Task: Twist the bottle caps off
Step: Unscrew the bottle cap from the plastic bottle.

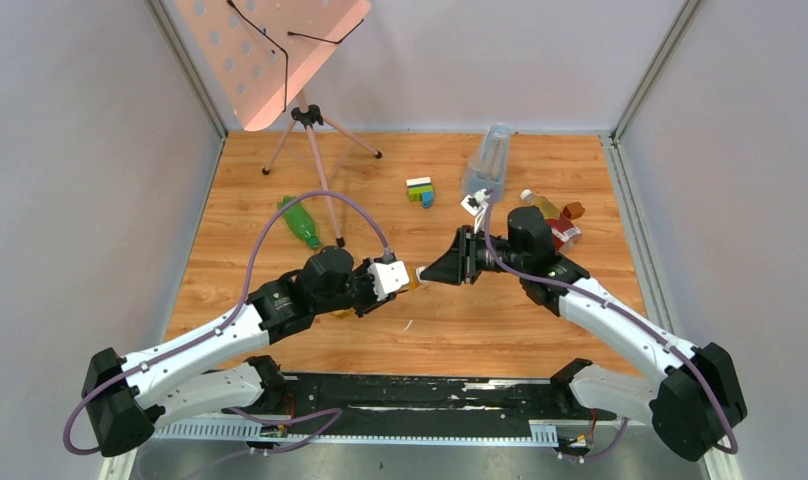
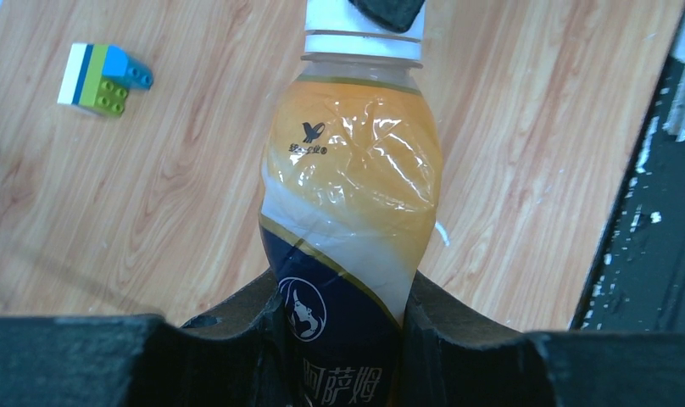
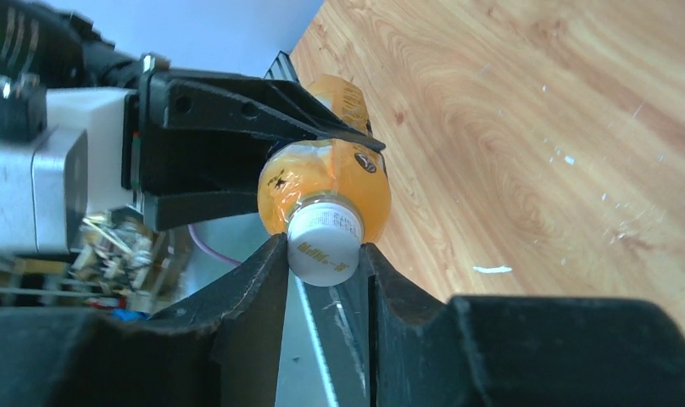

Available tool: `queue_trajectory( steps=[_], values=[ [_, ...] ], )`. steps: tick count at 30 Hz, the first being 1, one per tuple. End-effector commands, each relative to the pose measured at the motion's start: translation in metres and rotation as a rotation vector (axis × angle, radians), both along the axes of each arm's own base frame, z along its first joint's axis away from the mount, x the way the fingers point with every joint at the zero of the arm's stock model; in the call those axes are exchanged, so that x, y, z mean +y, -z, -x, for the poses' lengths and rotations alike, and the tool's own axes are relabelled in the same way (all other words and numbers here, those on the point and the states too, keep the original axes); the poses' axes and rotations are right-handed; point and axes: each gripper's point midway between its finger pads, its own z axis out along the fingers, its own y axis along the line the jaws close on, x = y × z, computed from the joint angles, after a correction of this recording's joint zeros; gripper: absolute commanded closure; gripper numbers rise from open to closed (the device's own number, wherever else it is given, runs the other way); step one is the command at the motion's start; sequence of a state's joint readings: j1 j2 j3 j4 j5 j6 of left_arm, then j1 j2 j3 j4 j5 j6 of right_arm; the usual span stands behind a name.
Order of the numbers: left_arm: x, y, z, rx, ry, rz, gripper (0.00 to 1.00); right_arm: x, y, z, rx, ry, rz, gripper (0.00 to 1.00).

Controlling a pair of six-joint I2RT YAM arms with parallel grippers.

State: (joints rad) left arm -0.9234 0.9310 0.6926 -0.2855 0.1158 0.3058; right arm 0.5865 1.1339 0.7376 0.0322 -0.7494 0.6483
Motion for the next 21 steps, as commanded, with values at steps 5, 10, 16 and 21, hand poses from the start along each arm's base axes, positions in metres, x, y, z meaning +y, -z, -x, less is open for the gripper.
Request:
queue_trajectory(
  steps=[5,10,16,21],
  values=[
    [-0.033,-0.024,0.041,0.102,0.253,0.119,1.00,-0.010,-0.027,0.040,-0.781,-0.307,-0.075,1.00],
    [-0.037,-0.026,0.065,0.176,0.382,0.110,1.00,-0.017,-0.004,0.067,-1.261,-0.486,-0.068,1.00],
    [-0.035,-0.030,0.073,0.208,0.406,0.108,1.00,-0.020,-0.014,0.058,-1.374,-0.413,-0.030,0.91],
    [-0.028,-0.027,0.064,0.170,0.347,0.092,1.00,-0.018,-0.025,0.058,-1.257,-0.384,-0.050,0.39]
  ],
)
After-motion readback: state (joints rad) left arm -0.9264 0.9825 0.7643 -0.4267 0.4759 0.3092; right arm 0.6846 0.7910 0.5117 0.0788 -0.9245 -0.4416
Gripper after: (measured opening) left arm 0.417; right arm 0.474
